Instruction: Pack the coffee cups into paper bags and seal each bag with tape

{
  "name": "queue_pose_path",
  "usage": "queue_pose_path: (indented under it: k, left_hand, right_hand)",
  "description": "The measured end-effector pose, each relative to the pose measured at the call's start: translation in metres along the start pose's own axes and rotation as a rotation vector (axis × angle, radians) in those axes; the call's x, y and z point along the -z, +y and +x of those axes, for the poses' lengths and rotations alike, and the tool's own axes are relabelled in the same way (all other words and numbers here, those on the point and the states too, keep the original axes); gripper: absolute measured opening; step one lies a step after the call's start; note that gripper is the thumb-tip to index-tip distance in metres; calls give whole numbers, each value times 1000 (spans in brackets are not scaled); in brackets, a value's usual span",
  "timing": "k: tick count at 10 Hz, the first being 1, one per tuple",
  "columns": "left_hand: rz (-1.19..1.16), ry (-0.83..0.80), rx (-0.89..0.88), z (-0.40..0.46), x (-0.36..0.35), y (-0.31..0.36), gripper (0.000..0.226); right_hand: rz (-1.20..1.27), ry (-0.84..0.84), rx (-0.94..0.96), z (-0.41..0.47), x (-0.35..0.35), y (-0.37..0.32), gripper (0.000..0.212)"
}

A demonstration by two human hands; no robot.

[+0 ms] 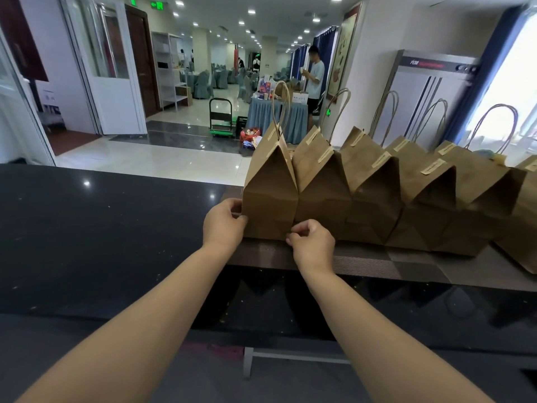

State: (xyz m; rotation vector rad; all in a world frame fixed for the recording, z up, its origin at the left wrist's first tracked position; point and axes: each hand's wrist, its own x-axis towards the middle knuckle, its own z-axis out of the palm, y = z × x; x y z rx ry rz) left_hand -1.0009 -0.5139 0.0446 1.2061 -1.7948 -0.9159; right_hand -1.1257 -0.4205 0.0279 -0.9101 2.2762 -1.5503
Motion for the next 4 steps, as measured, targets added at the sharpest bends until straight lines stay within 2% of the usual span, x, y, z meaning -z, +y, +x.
queue_pose_path:
  k: [2, 4]
  left_hand:
    - [7, -20, 22, 5, 0, 2, 33]
    - [49, -2, 50, -11, 9, 8, 49]
  right_hand:
    - [-58, -42, 64, -3, 2, 6, 12]
    - [-139, -128, 85, -13, 19, -4, 14]
